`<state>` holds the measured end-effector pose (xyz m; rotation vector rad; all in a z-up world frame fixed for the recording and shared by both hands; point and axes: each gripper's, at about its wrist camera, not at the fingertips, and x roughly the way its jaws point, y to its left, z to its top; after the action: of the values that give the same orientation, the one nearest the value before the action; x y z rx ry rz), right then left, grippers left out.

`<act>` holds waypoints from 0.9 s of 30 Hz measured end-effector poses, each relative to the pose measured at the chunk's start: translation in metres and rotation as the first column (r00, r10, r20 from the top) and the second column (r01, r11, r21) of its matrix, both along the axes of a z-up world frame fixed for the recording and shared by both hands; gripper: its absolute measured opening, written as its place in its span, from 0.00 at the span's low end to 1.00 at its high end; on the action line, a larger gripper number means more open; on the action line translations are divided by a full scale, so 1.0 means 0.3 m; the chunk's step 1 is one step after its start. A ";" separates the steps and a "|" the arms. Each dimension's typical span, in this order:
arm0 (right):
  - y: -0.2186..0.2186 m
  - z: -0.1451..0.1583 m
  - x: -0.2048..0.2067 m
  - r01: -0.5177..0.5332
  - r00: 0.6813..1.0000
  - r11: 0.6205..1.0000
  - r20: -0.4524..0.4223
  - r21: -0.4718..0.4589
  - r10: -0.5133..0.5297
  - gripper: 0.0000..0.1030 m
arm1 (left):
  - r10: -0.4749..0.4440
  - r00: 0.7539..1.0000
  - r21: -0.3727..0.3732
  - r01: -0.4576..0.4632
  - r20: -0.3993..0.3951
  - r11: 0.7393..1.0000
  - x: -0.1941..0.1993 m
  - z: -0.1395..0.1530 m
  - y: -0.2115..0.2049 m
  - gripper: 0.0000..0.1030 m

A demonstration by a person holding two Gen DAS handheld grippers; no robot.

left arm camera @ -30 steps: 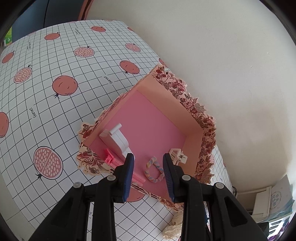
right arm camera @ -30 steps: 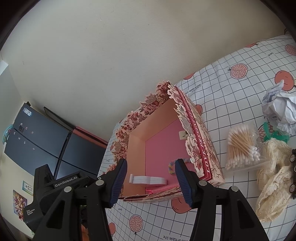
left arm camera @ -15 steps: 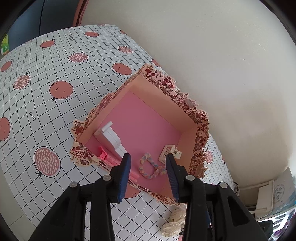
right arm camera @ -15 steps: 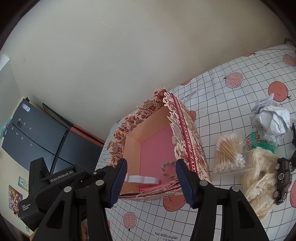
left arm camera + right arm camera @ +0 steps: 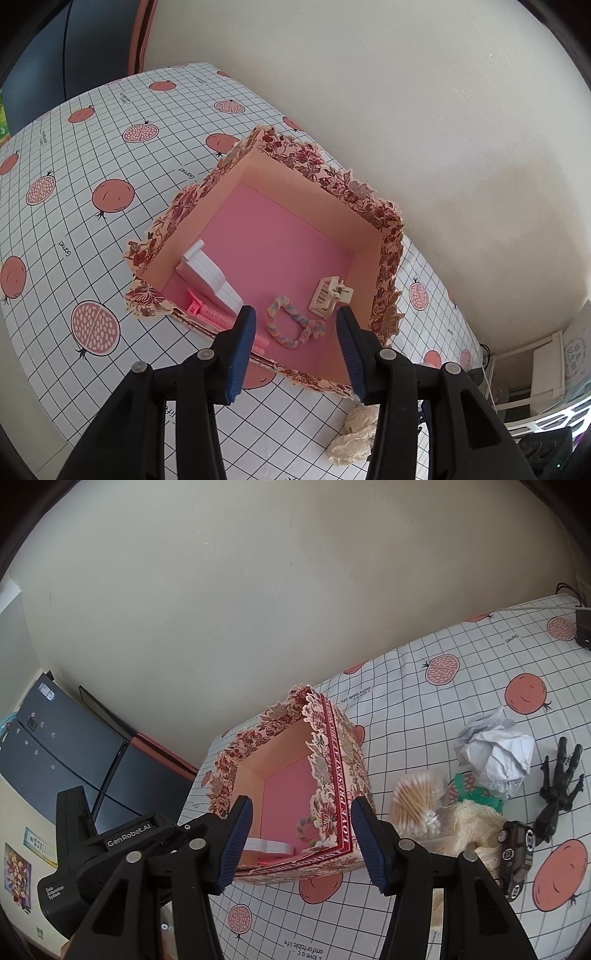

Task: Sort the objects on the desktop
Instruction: 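Move both tools back toward the lace scrunchie and black toy car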

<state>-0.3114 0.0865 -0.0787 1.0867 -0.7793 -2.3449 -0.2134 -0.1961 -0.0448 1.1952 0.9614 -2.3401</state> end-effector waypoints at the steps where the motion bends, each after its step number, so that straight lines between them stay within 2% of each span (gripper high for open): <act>1: 0.011 0.003 0.001 0.004 1.000 1.000 0.000 0.003 -0.004 0.58 | -0.008 1.000 -0.011 0.008 0.002 1.000 -0.003 0.004 0.010 0.45; 12: 0.124 0.060 0.025 0.044 0.999 0.998 -0.020 0.043 -0.043 0.58 | -0.086 0.996 -0.074 0.088 0.024 0.993 -0.028 0.024 0.121 0.50; 18: 0.175 0.093 0.049 0.066 0.998 0.994 -0.030 0.089 -0.063 0.58 | -0.119 0.992 -0.091 0.121 0.026 0.988 -0.029 0.042 0.175 0.51; 20: 0.200 0.109 0.060 0.075 0.997 0.992 -0.039 0.106 -0.071 0.58 | -0.131 0.991 -0.100 0.133 0.023 0.986 -0.027 0.053 0.193 0.54; 21: 0.215 0.116 0.065 0.084 0.996 0.990 -0.045 0.117 -0.079 0.58 | -0.136 0.991 -0.106 0.137 0.021 0.985 -0.025 0.060 0.200 0.57; 27: 0.315 0.145 0.089 0.160 0.987 0.977 -0.040 0.138 -0.156 0.59 | -0.168 0.986 -0.152 0.169 0.016 0.974 -0.017 0.090 0.237 0.59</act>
<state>-0.2846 0.1811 -0.0353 1.0813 -0.7219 -2.5774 -0.2186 -0.1249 -0.0178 1.2622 0.6877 -2.4901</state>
